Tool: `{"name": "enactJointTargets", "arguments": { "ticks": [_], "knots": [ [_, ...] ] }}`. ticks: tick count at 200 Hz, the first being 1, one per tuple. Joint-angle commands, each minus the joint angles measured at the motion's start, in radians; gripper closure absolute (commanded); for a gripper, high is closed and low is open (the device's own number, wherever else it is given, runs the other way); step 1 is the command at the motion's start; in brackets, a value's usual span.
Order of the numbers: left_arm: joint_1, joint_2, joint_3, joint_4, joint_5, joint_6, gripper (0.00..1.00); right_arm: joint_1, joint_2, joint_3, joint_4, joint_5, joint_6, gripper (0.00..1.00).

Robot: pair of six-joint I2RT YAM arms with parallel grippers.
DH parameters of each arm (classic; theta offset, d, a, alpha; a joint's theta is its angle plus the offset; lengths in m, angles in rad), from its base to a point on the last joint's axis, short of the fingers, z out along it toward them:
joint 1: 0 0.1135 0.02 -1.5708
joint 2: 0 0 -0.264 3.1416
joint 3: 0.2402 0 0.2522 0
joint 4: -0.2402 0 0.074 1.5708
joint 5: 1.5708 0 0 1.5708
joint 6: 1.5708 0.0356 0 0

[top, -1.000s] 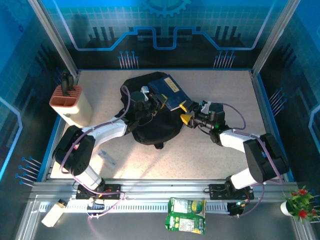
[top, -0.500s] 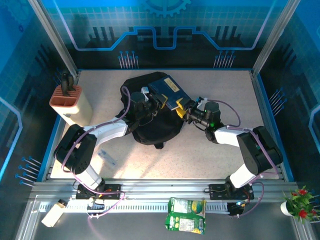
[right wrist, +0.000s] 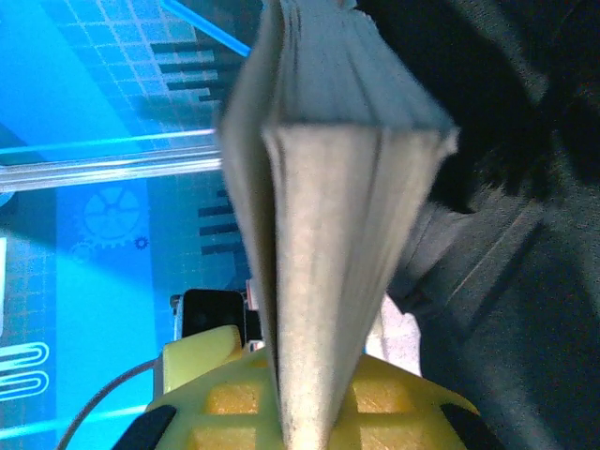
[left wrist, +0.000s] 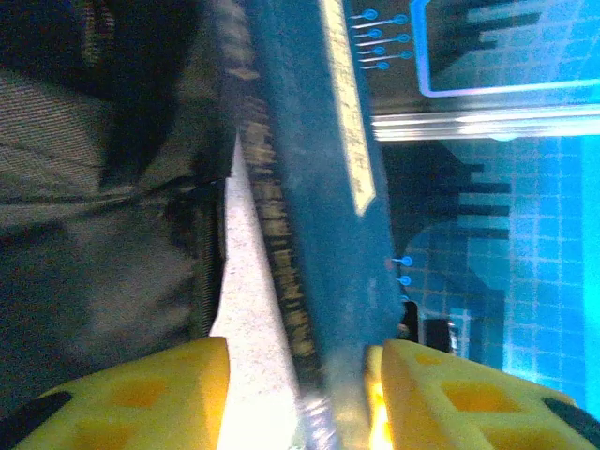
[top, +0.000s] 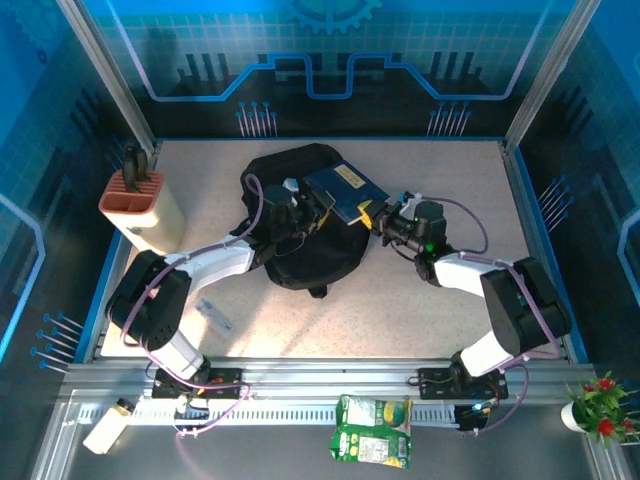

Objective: Pack the student bag
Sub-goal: Pass the book, then open the student bag at the top-center of the table.

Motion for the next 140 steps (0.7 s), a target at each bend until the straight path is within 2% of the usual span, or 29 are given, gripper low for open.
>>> {"name": "enactJointTargets", "arguments": {
  "ticks": [1,28,75,100,140],
  "knots": [
    [0.002,-0.061,0.033,-0.180,-0.007,0.198,0.43,-0.071,-0.113,-0.018,-0.073,0.008,-0.108,0.96],
    [-0.007,-0.075,0.069,-0.343,0.018,0.391,0.36,-0.167,-0.229,-0.039,-0.226,-0.012,-0.199,0.96],
    [-0.071,-0.051,0.167,-0.595,0.001,0.634,0.35,-0.294,-0.404,0.001,-0.609,0.015,-0.396,0.96],
    [-0.126,-0.020,0.227,-0.680,-0.027,0.705,0.34,-0.341,-0.438,0.012,-0.678,0.009,-0.430,0.96],
    [-0.207,0.052,0.327,-0.812,-0.049,0.847,0.35,-0.382,-0.442,0.012,-0.694,-0.019,-0.436,0.96]
  ]
}}
